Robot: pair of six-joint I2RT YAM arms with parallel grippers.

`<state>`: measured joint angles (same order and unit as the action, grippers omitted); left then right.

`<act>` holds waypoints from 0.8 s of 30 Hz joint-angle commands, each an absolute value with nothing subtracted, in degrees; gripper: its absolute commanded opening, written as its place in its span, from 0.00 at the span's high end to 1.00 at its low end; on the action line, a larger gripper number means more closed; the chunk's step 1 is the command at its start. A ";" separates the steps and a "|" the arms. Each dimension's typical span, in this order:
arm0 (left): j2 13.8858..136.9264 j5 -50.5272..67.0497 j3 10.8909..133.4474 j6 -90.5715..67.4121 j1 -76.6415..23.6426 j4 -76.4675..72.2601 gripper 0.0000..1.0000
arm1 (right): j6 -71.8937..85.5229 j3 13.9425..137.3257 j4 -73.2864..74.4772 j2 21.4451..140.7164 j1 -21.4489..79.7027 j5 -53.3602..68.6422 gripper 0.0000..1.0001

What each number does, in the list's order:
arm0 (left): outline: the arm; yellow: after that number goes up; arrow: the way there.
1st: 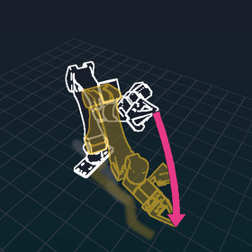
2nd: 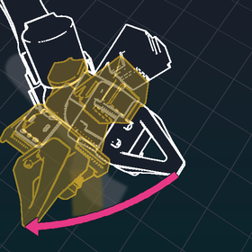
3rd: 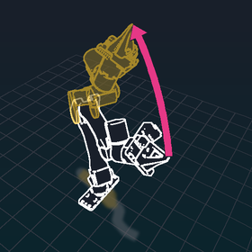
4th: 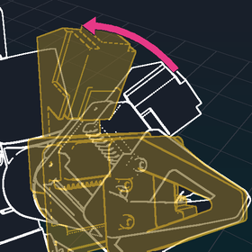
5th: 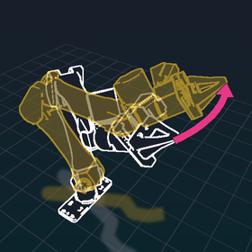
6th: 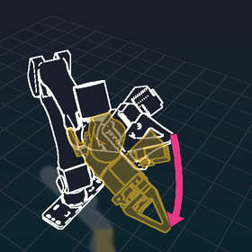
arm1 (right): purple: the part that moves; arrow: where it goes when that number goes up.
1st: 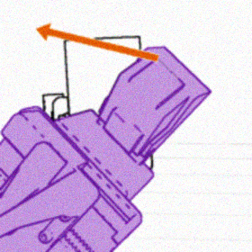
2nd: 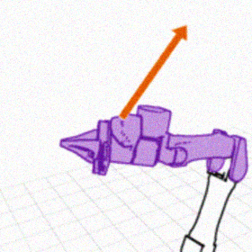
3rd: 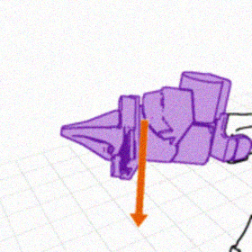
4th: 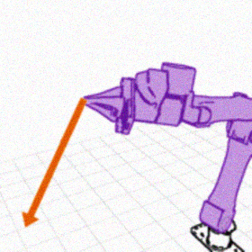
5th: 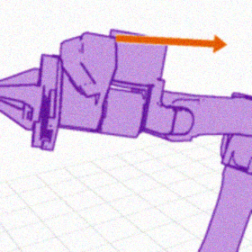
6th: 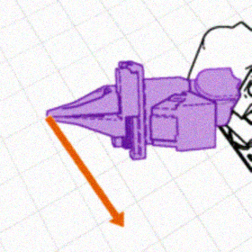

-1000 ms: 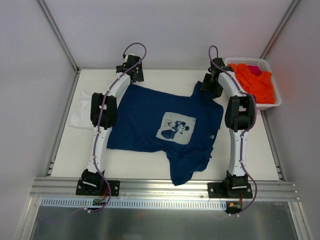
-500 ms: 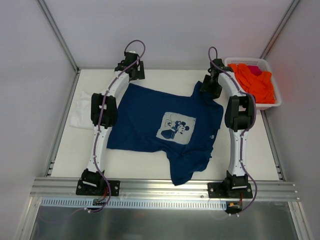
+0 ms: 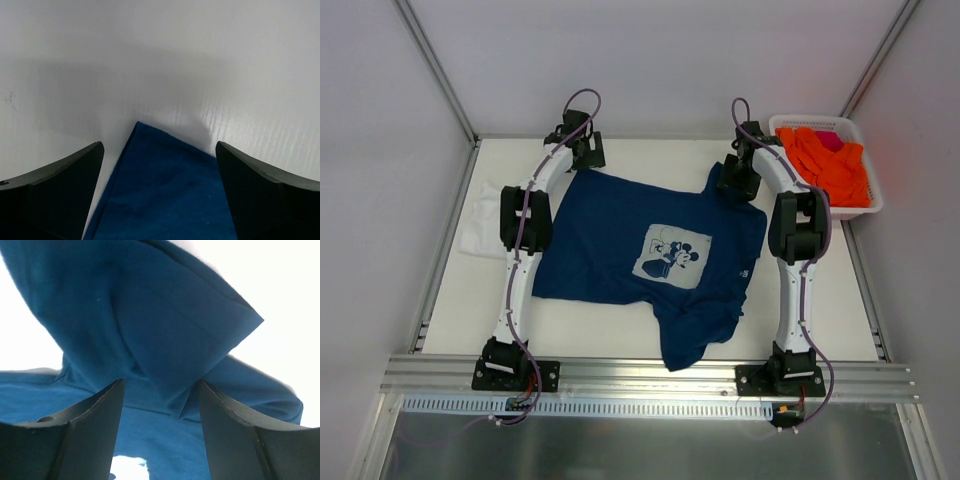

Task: Fold and stack the t-shirts
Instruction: Flatten out the tshirt

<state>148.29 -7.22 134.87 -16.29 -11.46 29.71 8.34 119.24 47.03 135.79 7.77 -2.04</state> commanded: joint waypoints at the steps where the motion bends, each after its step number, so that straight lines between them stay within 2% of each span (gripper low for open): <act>1: 148.09 -5.63 136.76 -18.37 -10.55 32.26 0.03 | 8.44 119.36 47.64 130.69 8.09 -1.49 0.37; 9: 150.29 1.83 139.04 -21.79 -10.28 32.26 0.05 | 8.97 117.95 47.37 132.01 8.35 -1.14 0.38; 16: 149.77 3.34 137.03 -23.55 -10.28 32.26 0.20 | 8.79 117.69 47.37 132.10 8.44 -1.76 0.38; 19: 148.80 1.33 135.53 -23.64 -10.37 32.69 0.43 | 9.23 118.12 48.07 132.80 8.35 -2.28 0.38; 20: 148.62 0.97 134.83 -23.29 -10.37 32.87 0.55 | 9.58 118.47 48.42 133.24 8.44 -2.37 0.38; 23: 147.92 0.26 133.95 -22.85 -10.37 33.48 0.70 | 10.19 119.88 49.30 135.17 8.44 -2.20 0.38; 24: 147.75 0.35 134.03 -22.42 -10.28 33.57 0.71 | 10.46 121.19 50.09 135.87 8.44 -2.20 0.39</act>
<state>149.05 0.97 135.17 -23.00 -10.66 30.85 9.08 117.73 47.35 135.00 8.12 -2.15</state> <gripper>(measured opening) 0.307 0.617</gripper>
